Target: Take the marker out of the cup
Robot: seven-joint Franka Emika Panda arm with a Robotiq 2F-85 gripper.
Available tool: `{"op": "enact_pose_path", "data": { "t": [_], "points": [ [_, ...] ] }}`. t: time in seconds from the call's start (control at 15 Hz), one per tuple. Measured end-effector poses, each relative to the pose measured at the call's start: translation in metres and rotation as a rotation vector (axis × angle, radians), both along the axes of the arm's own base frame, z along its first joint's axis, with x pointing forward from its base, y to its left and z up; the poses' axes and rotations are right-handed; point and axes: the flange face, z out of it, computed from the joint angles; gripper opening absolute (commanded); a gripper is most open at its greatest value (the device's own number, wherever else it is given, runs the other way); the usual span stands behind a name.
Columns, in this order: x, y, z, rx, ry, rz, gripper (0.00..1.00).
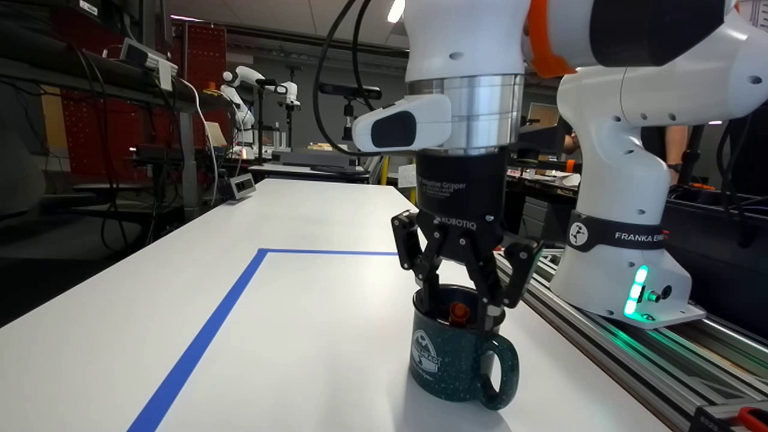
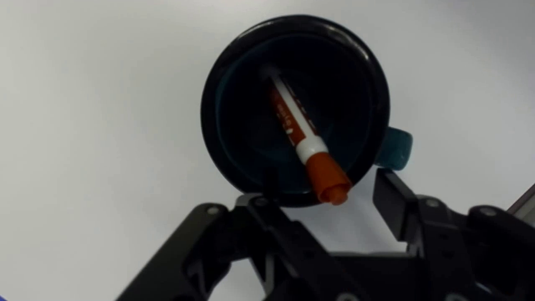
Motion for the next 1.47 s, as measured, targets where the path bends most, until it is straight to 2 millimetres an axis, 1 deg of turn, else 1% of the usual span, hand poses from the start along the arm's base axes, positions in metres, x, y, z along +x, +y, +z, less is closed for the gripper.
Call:
{"op": "enact_pose_path", "data": {
  "t": [0.13,0.33,0.4,0.53,0.6,0.67,0.73,0.93,1.07,1.33,1.4,1.47],
  "points": [
    [0.0025,0.0007,0.0028,0.003,-0.008,-0.001,0.55],
    [0.0043,0.0007,0.0053,0.006,-0.014,-0.003,0.42],
    [0.0044,0.0005,0.0054,0.006,-0.014,-0.004,0.46],
    [0.0045,0.0004,0.0054,0.006,-0.014,-0.005,0.48],
    [0.0045,0.0004,0.0054,0.006,-0.014,-0.005,0.52],
    [0.0044,0.0005,0.0054,0.006,-0.014,-0.005,0.50],
    [0.0044,0.0005,0.0054,0.006,-0.014,-0.005,0.52],
    [0.0043,0.0008,0.0054,0.006,-0.014,-0.004,0.46],
    [0.0039,0.0014,0.0053,0.006,-0.014,-0.003,0.45],
    [0.0013,0.0043,0.0045,0.005,-0.011,0.003,0.52],
    [0.0002,0.0050,0.0040,0.003,-0.008,0.003,0.51],
    [-0.0010,0.0055,0.0035,0.001,-0.006,0.002,0.54]
  ]
}}
